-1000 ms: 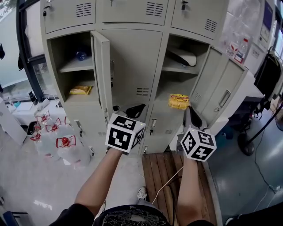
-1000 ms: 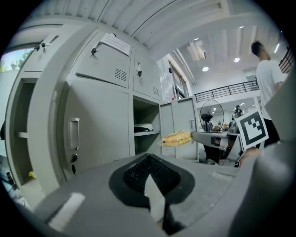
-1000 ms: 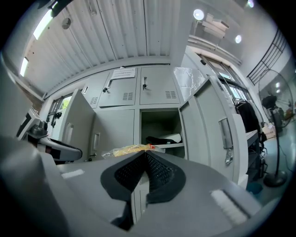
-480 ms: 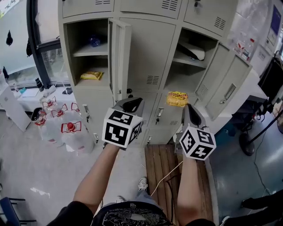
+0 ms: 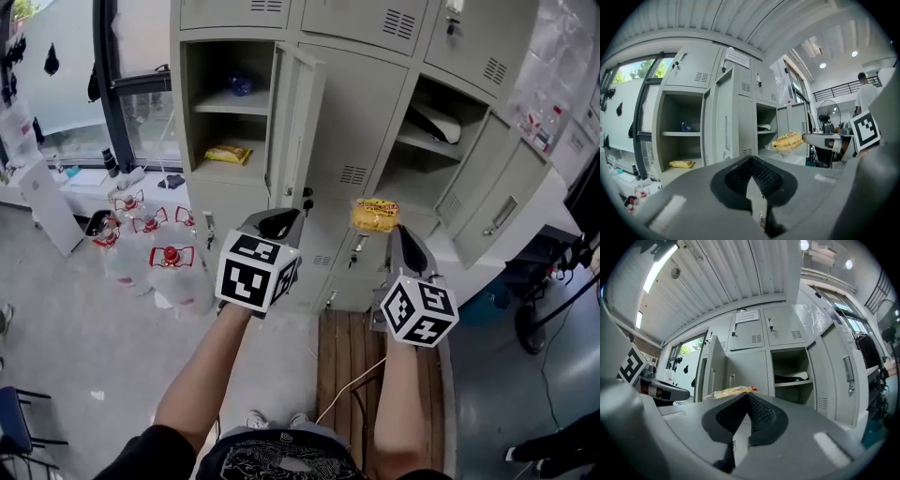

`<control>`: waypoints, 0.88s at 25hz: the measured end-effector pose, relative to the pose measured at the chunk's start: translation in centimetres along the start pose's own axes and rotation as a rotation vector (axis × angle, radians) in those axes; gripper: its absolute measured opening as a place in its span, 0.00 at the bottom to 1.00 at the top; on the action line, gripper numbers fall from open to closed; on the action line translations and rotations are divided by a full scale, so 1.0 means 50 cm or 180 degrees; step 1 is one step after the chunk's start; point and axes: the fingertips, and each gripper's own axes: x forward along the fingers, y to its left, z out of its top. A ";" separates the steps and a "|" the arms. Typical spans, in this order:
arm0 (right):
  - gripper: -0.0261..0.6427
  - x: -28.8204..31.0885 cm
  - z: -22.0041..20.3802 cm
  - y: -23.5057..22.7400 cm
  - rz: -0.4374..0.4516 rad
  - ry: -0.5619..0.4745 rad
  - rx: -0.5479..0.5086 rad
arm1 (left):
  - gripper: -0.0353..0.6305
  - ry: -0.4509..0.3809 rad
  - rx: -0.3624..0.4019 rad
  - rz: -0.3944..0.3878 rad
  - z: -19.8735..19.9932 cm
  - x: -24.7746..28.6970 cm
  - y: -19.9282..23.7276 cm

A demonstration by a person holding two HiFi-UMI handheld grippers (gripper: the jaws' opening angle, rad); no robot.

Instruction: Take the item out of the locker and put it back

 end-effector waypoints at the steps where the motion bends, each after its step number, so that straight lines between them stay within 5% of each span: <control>1: 0.08 0.003 0.003 0.009 0.0051 -0.0006 0.0001 | 0.05 -0.0006 -0.0005 0.0046 0.002 -0.006 0.007; 22: 0.08 0.007 0.012 0.222 0.1390 -0.0036 0.0054 | 0.05 0.0052 -0.0166 0.1234 -0.026 -0.223 0.077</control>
